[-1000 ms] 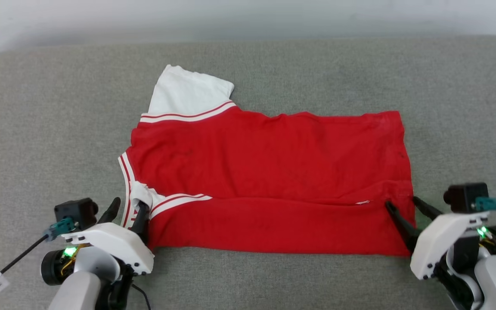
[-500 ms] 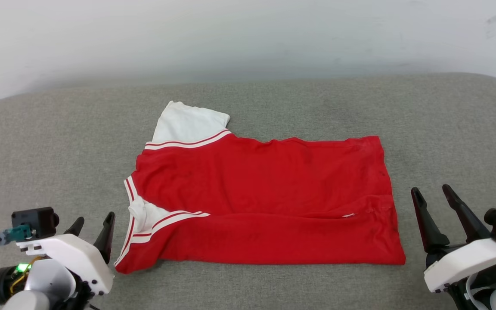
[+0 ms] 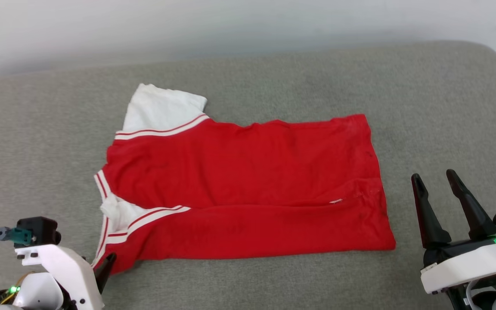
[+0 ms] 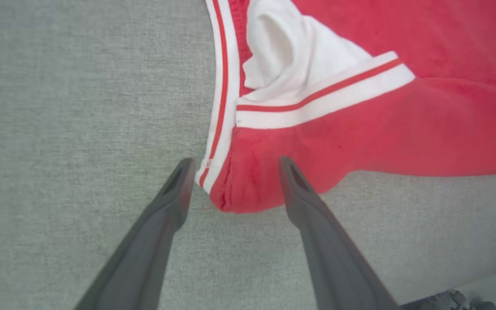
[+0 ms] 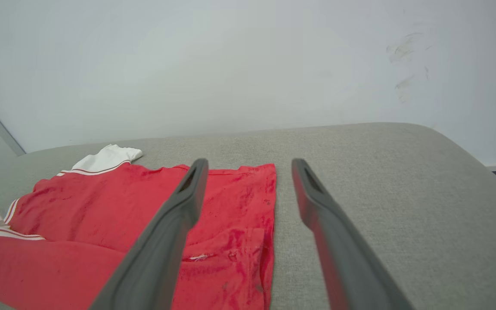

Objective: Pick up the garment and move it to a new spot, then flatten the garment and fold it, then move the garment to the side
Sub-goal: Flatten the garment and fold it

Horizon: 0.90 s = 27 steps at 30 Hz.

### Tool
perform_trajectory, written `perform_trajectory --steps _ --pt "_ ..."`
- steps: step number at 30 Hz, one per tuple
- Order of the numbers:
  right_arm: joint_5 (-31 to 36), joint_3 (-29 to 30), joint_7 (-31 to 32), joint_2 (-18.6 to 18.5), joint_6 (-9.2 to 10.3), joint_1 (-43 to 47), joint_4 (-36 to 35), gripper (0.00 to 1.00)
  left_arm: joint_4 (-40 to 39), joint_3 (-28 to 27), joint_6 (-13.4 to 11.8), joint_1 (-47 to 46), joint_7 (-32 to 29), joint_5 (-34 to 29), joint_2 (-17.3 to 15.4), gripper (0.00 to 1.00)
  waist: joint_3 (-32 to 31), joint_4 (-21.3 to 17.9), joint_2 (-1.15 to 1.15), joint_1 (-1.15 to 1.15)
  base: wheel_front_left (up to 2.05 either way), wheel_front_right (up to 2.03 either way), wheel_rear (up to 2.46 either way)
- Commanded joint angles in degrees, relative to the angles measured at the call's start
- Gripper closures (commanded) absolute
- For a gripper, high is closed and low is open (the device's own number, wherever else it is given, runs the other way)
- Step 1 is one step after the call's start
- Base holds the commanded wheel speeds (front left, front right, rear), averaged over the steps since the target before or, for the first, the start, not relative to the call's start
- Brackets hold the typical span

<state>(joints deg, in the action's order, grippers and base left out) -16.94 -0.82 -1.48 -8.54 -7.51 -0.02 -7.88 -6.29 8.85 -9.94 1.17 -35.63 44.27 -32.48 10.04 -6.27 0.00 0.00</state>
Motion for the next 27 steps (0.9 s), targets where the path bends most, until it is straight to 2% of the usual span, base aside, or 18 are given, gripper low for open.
perform_trajectory --steps 1,6,9,10,11,12,17,21,27 --pt "0.4 -0.1 -0.2 0.4 0.04 -0.5 -0.4 0.0 0.5 -0.1 -0.3 0.2 -0.3 0.4 0.0 0.0 1.9 -1.4 0.0 0.0 0.0 0.0 0.0" --pt "0.6 -0.4 -0.9 0.6 0.04 -1.5 -0.8 0.0 5.0 1.0 0.3 -0.7 -3.7 2.5 0.5 0.0 4.0 -2.7 0.0 0.0 0.0 0.0 0.0" --pt "0.6 -0.2 -0.9 0.5 0.04 -1.7 -0.6 0.0 7.8 2.5 1.0 -0.9 -5.9 4.3 1.9 0.0 4.4 -3.0 0.0 0.0 0.0 0.0 0.0" --pt "0.7 -0.1 -0.7 0.4 0.04 -1.7 -0.5 0.0 8.5 2.9 1.1 -1.1 -6.4 4.8 2.4 0.44 4.5 -3.1 0.0 0.0 0.0 0.0 0.0" --pt "0.6 0.1 -0.5 0.2 0.04 -1.7 -0.5 0.0 9.1 3.2 1.3 -1.3 -6.7 5.0 2.8 0.8 4.4 -3.1 0.0 0.0 0.0 0.0 0.0" --pt "0.4 0.4 -0.3 0.0 0.04 -1.8 -0.5 0.0 9.5 3.4 1.5 -1.4 -6.7 5.2 3.0 1.0 4.4 -3.1 0.0 0.0 0.0 0.0 0.0" --pt "-0.5 1.6 2.1 -0.7 0.04 -0.7 -0.7 0.0 9.2 2.6 2.5 -2.7 -4.2 4.7 3.0 1.0 3.2 -2.3 0.0 0.0 0.0 0.0 0.0" --pt "-2.3 2.5 6.8 -2.0 0.04 0.1 -0.1 0.0 6.8 1.3 2.7 -3.2 -1.2 3.4 2.1 1.0 1.9 -1.3 0.0 0.0 0.0 0.0 0.0" --pt "-5.7 3.5 22.4 -5.2 0.04 0.4 2.8 0.0 1.7 0.9 1.6 -2.9 1.8 1.1 1.7 1.0 0.6 0.4 0.0 0.0 0.0 0.0 0.0"
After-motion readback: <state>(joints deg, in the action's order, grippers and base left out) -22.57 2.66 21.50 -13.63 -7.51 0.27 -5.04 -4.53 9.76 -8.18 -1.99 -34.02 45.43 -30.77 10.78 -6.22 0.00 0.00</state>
